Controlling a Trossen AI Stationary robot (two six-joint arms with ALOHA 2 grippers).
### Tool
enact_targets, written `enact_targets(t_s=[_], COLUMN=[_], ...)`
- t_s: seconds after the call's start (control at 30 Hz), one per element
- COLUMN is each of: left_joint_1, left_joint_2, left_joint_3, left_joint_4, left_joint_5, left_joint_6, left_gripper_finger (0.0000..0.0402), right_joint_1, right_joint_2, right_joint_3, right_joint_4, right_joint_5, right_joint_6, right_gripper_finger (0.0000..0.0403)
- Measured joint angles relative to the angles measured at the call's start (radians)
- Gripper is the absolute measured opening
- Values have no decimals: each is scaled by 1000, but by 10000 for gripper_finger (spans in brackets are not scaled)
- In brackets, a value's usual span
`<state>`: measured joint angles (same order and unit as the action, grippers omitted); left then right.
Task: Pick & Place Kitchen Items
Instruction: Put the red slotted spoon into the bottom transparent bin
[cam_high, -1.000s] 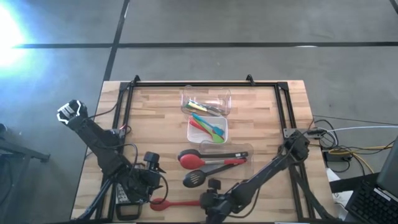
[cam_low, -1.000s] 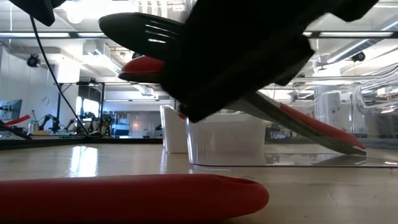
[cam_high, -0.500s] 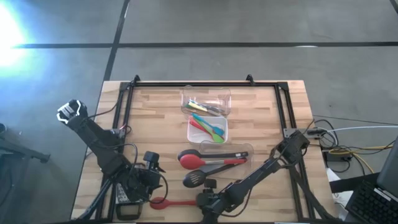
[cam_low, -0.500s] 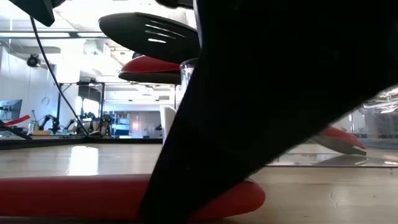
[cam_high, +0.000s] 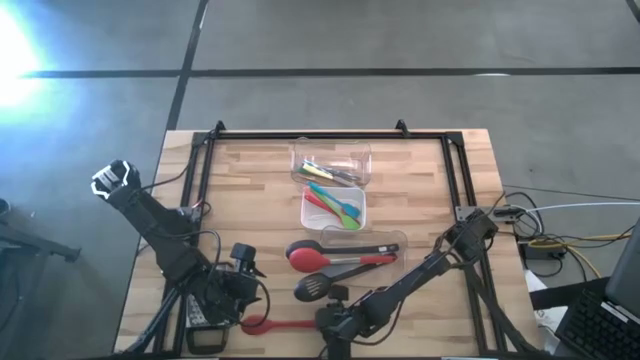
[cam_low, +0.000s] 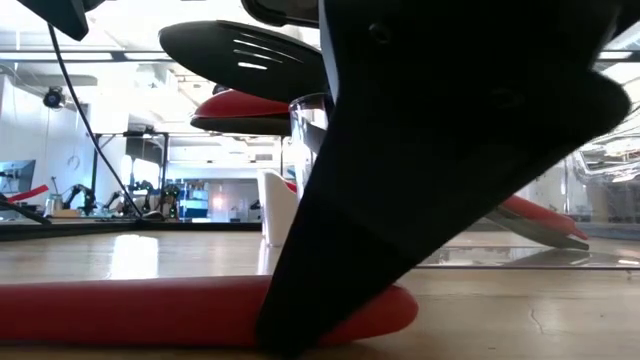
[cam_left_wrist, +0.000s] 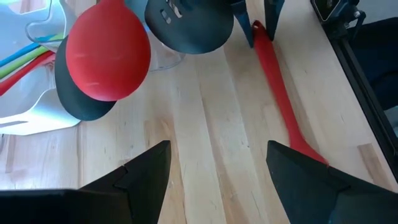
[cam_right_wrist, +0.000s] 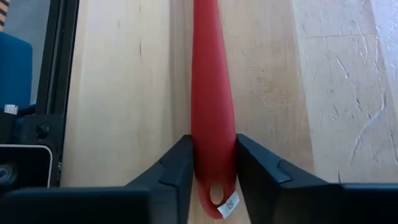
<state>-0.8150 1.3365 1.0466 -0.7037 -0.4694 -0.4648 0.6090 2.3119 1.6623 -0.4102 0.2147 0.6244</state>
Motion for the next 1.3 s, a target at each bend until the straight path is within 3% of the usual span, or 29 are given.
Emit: enact_targets(t_s=[0.1, 0.43, 0.97, 1.1, 1.3], left_joint_1=[0, 0, 0, 0, 0], left_joint_2=[0, 0, 0, -1, -2], left_joint_3=[0, 0, 9, 17, 20], left_joint_4=[-1, -21, -63, -74, -76], left_joint_5=[0, 0, 11, 22, 23], left_joint_6=[0, -8, -40, -45, -44], left_gripper_finger=[266, 266, 266, 266, 266], right_joint_1=[0, 3, 63, 89, 152], right_joint_2=[-1, -36, -219, -285, -439], right_joint_3=[0, -5, -6, -6, -20], right_joint_4=[-2, -19, -130, -200, -389], right_joint_5=[-4, -26, -4, 50, 261], right_joint_6=[0, 2, 9, 13, 56], right_gripper_finger=[74, 75, 75, 75, 75])
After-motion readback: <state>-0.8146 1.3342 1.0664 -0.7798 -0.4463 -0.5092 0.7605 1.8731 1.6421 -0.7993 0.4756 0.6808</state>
